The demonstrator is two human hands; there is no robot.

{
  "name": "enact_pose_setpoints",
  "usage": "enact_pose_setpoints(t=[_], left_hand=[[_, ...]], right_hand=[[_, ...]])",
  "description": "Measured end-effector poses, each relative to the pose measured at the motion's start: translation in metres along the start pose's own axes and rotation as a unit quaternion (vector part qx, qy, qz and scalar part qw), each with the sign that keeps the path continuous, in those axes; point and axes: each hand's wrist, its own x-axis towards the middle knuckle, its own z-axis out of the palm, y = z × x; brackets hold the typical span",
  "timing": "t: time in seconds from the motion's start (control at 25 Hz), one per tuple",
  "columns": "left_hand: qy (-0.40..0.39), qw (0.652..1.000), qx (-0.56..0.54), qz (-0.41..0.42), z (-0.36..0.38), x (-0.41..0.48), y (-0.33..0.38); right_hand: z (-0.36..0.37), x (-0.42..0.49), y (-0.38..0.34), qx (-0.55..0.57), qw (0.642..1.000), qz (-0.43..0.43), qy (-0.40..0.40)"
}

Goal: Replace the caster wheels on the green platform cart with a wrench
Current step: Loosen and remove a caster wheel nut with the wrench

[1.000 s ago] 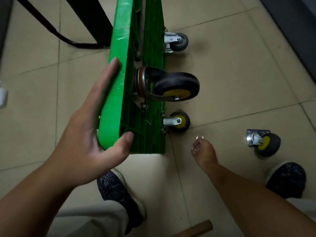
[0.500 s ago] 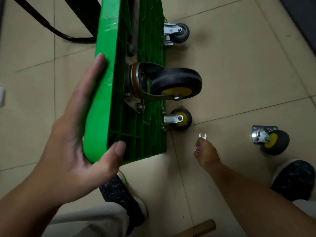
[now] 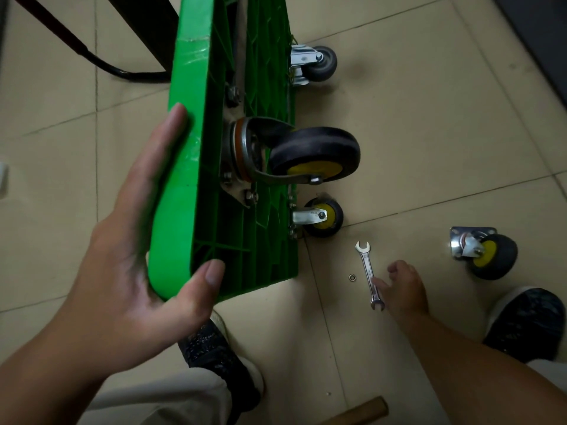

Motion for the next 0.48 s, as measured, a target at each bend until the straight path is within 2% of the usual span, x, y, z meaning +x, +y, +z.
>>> enact_pose_setpoints(t=[0.16, 0.24, 0.36, 0.48], left_hand=[[-0.021, 1.0, -0.004, 0.021, -0.004, 0.012, 0.002], [-0.017, 1.0, 0.0, 0.015, -0.001, 0.009, 0.001], [-0.024, 1.0, -0.003, 0.008, -0.004, 0.008, 0.0], [-0.044, 0.998, -0.052, -0.011, -0.005, 0.01, 0.005]], right_hand=[[0.005, -0.004, -0.019, 0.035, 0.998, 0.04, -0.018], [0.01, -0.006, -0.024, -0.002, 1.0, 0.023, -0.02], [0.012, -0.006, -0.027, -0.026, 0.998, 0.044, -0.03], [0.012, -0.003, -0.028, -0.026, 0.998, 0.057, -0.023]])
